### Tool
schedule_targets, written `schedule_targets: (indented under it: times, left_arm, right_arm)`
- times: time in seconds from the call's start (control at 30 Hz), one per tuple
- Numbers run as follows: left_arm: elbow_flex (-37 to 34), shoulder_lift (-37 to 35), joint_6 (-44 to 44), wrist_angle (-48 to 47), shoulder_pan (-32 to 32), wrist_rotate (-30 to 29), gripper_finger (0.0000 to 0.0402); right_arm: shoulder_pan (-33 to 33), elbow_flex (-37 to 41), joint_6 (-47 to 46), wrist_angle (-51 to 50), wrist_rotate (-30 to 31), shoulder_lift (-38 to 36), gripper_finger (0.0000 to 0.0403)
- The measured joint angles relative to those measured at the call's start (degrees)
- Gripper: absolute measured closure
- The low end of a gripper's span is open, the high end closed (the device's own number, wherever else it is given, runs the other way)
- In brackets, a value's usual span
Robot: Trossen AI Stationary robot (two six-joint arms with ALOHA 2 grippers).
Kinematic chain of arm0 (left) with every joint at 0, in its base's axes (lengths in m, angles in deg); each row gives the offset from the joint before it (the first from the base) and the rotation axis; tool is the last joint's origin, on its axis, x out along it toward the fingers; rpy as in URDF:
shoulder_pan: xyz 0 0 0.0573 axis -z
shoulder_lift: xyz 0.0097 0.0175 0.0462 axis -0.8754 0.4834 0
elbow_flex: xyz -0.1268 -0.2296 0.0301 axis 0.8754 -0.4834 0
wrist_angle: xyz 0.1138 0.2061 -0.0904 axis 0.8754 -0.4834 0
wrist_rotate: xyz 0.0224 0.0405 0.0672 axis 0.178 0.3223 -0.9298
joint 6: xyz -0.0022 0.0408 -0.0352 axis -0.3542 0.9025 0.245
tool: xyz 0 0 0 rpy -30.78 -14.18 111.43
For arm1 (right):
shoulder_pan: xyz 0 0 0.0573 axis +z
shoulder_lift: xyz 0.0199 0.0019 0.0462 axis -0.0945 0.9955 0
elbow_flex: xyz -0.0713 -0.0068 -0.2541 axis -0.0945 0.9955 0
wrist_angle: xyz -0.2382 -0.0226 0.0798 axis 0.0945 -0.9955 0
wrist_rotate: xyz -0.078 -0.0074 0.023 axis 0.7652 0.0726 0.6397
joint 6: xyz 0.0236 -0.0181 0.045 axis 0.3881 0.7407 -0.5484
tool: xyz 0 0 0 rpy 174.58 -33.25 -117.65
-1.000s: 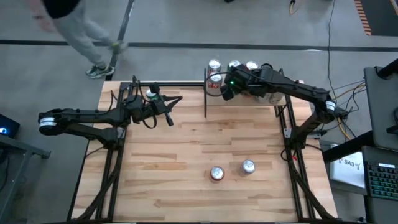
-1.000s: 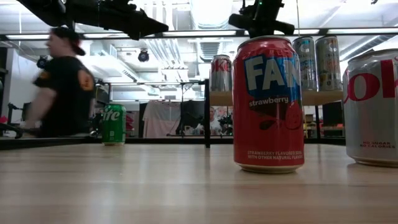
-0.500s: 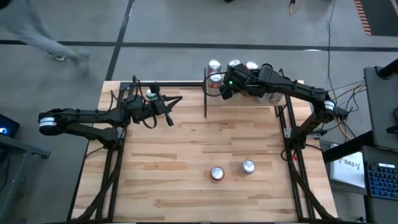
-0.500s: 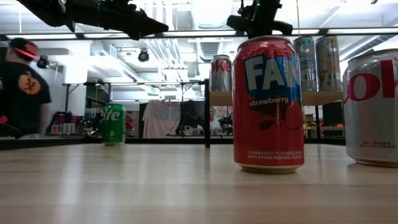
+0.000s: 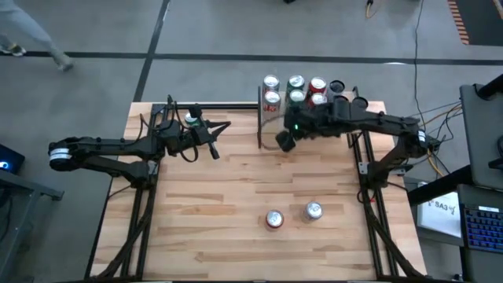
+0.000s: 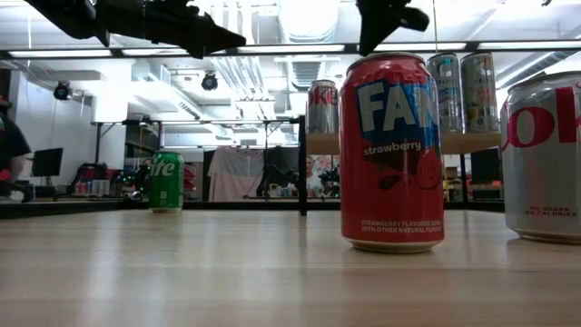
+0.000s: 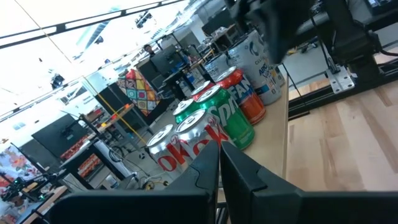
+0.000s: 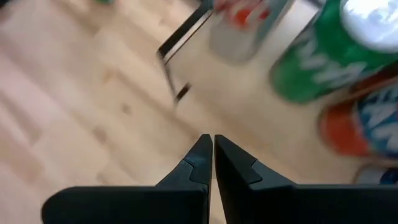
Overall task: Place canned beverage on shelf
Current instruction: Put the orange soda can on the shelf aligned in front of the other orange soda can
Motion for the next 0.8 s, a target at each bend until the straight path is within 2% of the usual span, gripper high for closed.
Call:
schedule_targets:
  times: [0.1, 0.23, 0.33, 0.5, 0.67, 0.8]
  left_arm:
    - [0.0, 0.0, -0.85, 0.01, 0.0, 0.0, 0.0402]
    - [0.0, 0.0, -3.04, 0.0, 0.0, 0.0, 0.0402]
    - [0.0, 0.0, -5.14, 0.0, 0.0, 0.0, 0.0402]
    - [0.0, 0.0, -9.13, 0.0, 0.0, 0.0, 0.0402]
    - [0.0, 0.0, -13.02, -0.27, 0.0, 0.0, 0.0402]
    - [0.0, 0.0, -17.43, -0.37, 0.03, 0.0, 0.0402]
  right_arm:
    - [3.57, 0.02, -2.63, -3.14, -0.66, -0.28, 0.0394]
    - [7.76, 0.02, -3.2, -5.53, -4.43, -0.52, 0.0394]
    - [10.35, 0.23, -2.35, -6.27, -10.02, -0.52, 0.0394]
    - [15.94, 0.7, 4.51, -6.58, -18.14, -0.52, 0.0394]
    - [22.12, 0.79, 8.69, -6.72, -18.0, -0.65, 0.0394]
    - [27.91, 0.92, 9.34, -6.71, -12.77, -0.85, 0.0394]
